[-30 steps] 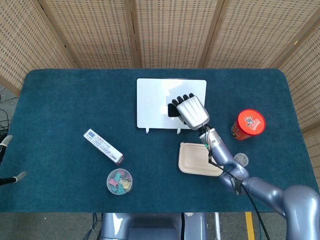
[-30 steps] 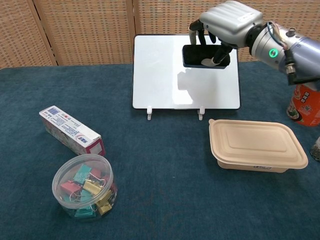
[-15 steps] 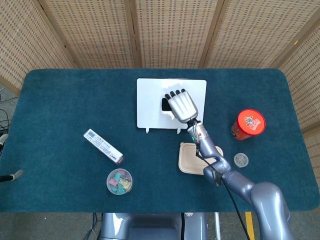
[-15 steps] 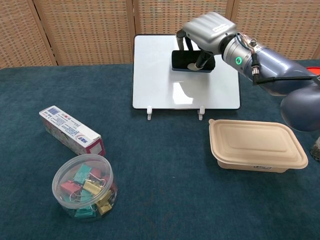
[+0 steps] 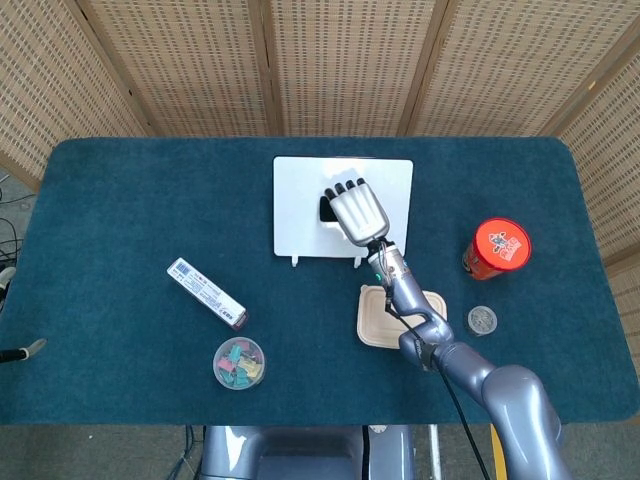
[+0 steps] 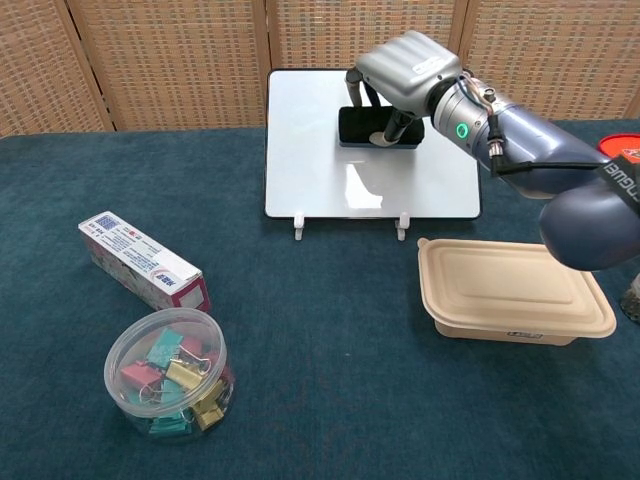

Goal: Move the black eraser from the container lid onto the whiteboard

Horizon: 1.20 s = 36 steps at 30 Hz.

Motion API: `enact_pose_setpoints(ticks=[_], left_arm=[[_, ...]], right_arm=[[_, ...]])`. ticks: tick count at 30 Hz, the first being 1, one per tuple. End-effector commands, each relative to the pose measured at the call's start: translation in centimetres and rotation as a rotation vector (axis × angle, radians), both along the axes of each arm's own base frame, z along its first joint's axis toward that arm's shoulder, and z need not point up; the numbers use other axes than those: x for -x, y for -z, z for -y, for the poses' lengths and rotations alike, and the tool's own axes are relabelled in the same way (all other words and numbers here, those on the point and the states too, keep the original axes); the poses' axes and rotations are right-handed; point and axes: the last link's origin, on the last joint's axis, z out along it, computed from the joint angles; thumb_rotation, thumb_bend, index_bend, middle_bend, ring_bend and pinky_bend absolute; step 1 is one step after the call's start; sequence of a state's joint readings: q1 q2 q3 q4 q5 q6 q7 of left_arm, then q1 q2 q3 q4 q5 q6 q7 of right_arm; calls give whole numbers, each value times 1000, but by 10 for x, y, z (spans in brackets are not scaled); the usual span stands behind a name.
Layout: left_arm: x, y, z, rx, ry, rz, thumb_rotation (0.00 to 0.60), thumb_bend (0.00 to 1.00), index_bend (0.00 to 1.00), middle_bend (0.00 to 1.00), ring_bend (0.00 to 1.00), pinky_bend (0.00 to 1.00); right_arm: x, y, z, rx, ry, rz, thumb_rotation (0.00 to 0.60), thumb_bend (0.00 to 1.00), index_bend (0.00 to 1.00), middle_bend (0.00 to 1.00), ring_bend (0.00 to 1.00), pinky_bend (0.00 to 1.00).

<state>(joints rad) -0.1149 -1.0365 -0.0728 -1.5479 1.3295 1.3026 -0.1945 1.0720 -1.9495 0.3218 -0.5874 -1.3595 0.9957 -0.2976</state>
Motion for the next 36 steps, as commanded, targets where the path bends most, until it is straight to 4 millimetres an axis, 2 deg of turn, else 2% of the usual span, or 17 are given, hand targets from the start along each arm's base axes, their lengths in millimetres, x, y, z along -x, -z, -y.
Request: enact_pose_setpoints(ticks=[1,2,3,5,6,14,16,20,23,25,27,29,32,33,35,36], left_arm=[[1,-1,0,-3,-1,2,600,0,0,0,0,0],[1,-1,-1,-4,-2,3,600,0,0,0,0,0],[1,-1,-1,-3,-2,3,600,0,0,0,0,0],[1,-1,-1,-1,-3,3,600,0,0,0,0,0],[1,-1,-1,0,-3,3,600,0,0,0,0,0],[0,0,0,3,3,5,600,0,0,0,0,0],[-1,0,0,9,6,5,600,0,0,0,0,0],[-3,1,3,15,18,9,600,0,0,0,0,0],[-5,0,4,16,31,13,600,0,0,0,0,0],[-6,0,5,17,40,16,600,0,0,0,0,0],[-7,0,7,17,49,18,600,0,0,0,0,0],[-8,-1,8,16,59,20,600,0,0,0,0,0],[-9,-1,9,13,66,19,600,0,0,0,0,0],[-8,-1,9,11,58,14,600,0,0,0,0,0],[-7,-1,9,7,48,4,600,0,0,0,0,0],[-7,-1,8,1,48,-4,600,0,0,0,0,0]], right_arm=[[6,6,2,-12,32,-20,600,351,475,399,398,543],[6,6,2,-15,44,-6,600,293,354,270,286,527],[6,5,2,-13,49,7,600,255,279,192,213,510],[5,2,2,-1,48,21,600,201,160,71,89,462],[4,2,1,1,48,22,600,180,133,36,50,442],[1,-11,-12,19,-23,60,600,156,106,15,19,434],[1,-21,-20,26,-64,87,600,156,106,17,19,434],[14,-51,-50,1,-122,145,600,156,106,17,19,434],[37,-85,-84,-32,-125,185,600,156,106,9,19,422],[54,-104,-105,-58,-110,202,600,149,106,1,11,355],[74,-124,-127,-83,-79,220,600,109,104,0,0,240],[103,-144,-152,-106,-22,231,600,47,87,0,0,171],[135,-164,-180,-121,44,244,600,0,29,0,0,89],[151,-174,-192,-107,80,252,600,0,13,0,0,65],[166,-181,-205,-96,112,257,600,0,2,0,0,26],[184,-188,-219,-76,164,266,600,0,0,0,0,10]])
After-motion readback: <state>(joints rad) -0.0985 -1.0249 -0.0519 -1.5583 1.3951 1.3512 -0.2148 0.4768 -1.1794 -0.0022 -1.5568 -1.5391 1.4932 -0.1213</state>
